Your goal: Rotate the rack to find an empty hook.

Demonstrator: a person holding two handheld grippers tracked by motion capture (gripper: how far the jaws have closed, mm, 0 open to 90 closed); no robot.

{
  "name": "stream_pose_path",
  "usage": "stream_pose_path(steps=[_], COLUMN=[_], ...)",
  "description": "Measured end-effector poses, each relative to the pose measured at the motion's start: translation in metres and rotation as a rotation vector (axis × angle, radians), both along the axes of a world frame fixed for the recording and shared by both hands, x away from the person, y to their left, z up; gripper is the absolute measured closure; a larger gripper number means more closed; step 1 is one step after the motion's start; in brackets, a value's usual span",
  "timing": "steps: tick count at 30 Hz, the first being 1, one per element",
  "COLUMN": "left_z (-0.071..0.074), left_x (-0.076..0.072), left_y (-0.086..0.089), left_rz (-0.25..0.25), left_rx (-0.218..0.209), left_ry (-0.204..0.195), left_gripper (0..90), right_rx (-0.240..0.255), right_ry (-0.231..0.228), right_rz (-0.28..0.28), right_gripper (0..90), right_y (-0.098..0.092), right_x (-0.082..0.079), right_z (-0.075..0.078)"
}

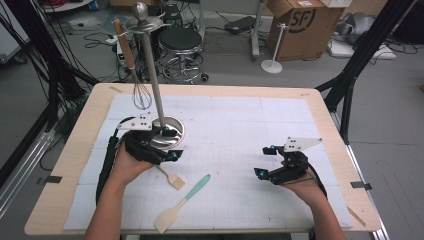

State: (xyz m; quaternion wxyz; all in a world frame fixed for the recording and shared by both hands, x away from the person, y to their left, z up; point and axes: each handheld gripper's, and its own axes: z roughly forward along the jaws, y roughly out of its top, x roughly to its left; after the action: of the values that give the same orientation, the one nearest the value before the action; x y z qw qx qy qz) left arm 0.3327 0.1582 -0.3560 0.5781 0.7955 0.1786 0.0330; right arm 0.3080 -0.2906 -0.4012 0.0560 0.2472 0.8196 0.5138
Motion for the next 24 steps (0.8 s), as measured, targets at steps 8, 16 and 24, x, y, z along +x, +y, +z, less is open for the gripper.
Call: stream_pose_path(steps=[8, 16, 24], left_z=[-0.007, -0.013, -0.018], left_x=[0.001, 0.002, 0.001], left_y=[0.005, 0.001, -0.009], left_rz=[0.003, -0.025, -0.039], left_rx=[-0.002, 0.036, 0.068], left_ry=[0.022, 0.037, 0.056], left_gripper=[18.4, 15.3, 9.0], right_rx=[0.0, 0.011, 0.013], right_ry=[0.005, 0.005, 0.007], right_rz=[0.0, -0.001, -0.004], right_gripper=[11.1, 11.0, 11.0], right_y=[0.001, -0.002, -0.004], right_x=[0.0, 0.001, 0.001], right_z=[0.0, 0.0, 0.0])
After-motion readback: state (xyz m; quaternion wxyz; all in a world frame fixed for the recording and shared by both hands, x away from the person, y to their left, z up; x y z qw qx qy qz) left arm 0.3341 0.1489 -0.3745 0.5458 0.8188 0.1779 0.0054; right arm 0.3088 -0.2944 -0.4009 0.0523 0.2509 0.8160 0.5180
